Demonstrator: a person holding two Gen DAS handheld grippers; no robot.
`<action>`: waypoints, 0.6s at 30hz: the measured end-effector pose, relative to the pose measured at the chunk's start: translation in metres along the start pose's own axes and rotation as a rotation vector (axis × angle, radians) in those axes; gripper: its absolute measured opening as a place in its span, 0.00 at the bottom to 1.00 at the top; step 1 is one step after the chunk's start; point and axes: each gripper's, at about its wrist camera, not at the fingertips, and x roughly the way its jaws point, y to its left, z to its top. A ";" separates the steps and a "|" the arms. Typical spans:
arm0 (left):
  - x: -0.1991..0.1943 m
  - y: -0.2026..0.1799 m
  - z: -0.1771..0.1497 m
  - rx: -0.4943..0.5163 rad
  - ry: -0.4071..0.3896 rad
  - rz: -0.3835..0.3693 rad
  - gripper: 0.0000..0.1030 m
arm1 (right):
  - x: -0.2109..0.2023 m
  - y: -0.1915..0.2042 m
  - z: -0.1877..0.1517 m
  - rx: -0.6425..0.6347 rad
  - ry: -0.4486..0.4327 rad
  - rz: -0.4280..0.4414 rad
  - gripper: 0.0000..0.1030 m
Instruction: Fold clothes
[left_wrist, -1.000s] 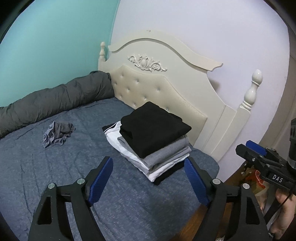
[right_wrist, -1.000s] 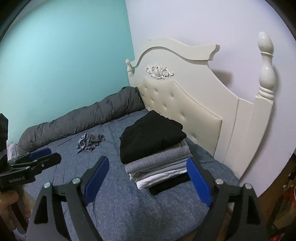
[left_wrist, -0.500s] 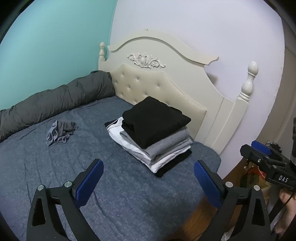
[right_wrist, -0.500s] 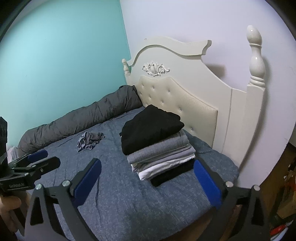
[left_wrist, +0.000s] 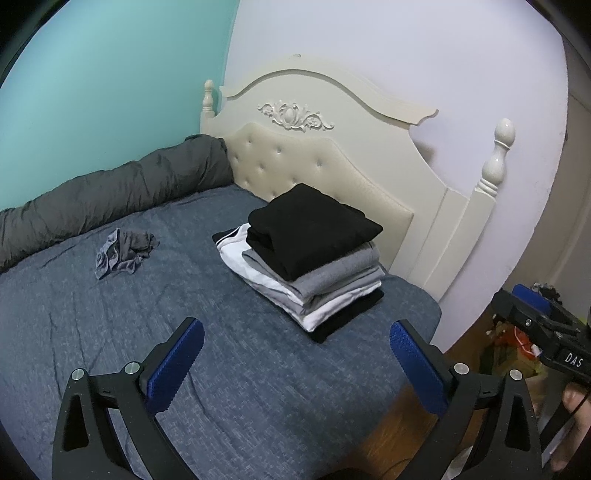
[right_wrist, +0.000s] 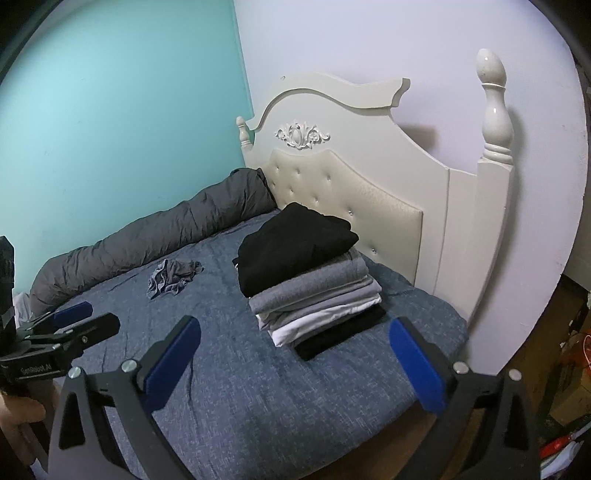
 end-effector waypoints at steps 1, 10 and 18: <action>0.000 -0.001 -0.001 0.002 0.000 0.001 1.00 | -0.001 0.000 -0.001 0.000 -0.001 -0.001 1.00; -0.006 -0.001 -0.009 -0.008 -0.012 -0.009 1.00 | -0.003 0.001 -0.010 0.005 0.002 0.004 1.00; -0.010 -0.004 -0.016 0.002 -0.009 -0.015 1.00 | -0.005 0.002 -0.013 0.001 0.001 -0.002 1.00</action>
